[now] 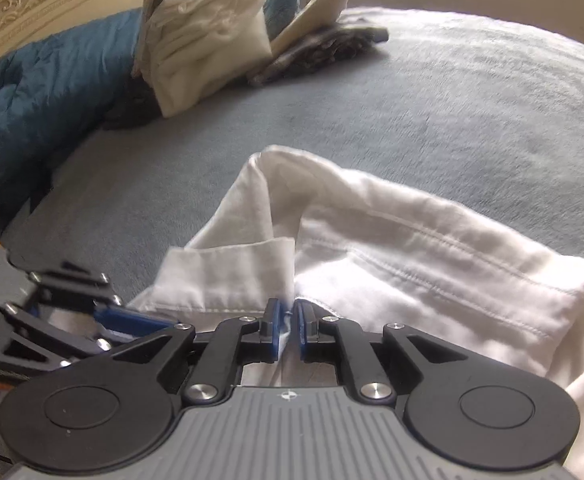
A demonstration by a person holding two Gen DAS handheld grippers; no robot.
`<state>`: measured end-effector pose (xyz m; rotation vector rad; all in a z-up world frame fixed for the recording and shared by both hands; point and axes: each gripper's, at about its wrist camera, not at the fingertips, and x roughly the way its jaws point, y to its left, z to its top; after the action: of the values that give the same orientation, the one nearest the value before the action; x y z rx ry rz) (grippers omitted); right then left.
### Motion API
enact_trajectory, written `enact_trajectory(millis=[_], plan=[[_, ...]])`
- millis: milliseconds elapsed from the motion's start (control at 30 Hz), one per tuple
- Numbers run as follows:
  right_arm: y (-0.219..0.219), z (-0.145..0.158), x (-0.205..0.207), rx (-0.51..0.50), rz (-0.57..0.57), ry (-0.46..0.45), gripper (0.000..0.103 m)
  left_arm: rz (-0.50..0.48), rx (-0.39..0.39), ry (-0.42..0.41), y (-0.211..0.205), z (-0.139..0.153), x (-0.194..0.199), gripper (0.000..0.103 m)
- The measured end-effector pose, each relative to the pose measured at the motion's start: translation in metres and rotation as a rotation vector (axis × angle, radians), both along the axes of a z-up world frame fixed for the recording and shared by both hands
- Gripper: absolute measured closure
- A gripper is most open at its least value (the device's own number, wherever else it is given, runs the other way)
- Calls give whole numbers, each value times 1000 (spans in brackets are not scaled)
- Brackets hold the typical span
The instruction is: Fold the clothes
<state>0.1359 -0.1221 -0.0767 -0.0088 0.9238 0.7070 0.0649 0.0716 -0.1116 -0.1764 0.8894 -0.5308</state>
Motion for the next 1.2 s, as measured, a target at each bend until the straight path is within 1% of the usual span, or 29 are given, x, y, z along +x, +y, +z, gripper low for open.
enact_trajectory(millis=[100,167,300,400,467,567,633,700,800,867,900,1000,1033,1200], plan=[[-6,13,0,33,-13,-36,93,-1,-5,3,0,-2,1,86],[-5,18,2,55,-6,-42,93,0,-6,13,1,-5,1,86],[6,7,13,73,31,21,93,7,-13,25,3,-6,1,86],[15,-12,23,48,32,56,93,16,-20,34,2,-6,1,86],[16,-24,32,34,11,87,93,19,-18,40,2,-6,3,86],[7,-20,36,87,-17,132,93,21,-19,46,0,-5,4,85],[-7,-7,34,162,-27,168,92,20,-17,49,-1,-3,4,85],[-27,5,33,253,-52,220,92,20,-17,48,-2,-1,5,82],[-69,20,29,379,-138,286,89,21,-20,43,-3,4,5,80],[-99,26,25,449,-209,313,88,22,-23,39,-4,7,5,80],[-112,27,21,460,-248,315,88,22,-24,37,-5,8,5,80],[-145,29,11,450,-358,304,87,23,-27,32,-6,13,5,80],[-154,28,7,462,-389,313,87,23,-28,30,-7,14,5,80],[-195,25,-12,507,-511,342,87,25,-53,6,-17,25,12,80]])
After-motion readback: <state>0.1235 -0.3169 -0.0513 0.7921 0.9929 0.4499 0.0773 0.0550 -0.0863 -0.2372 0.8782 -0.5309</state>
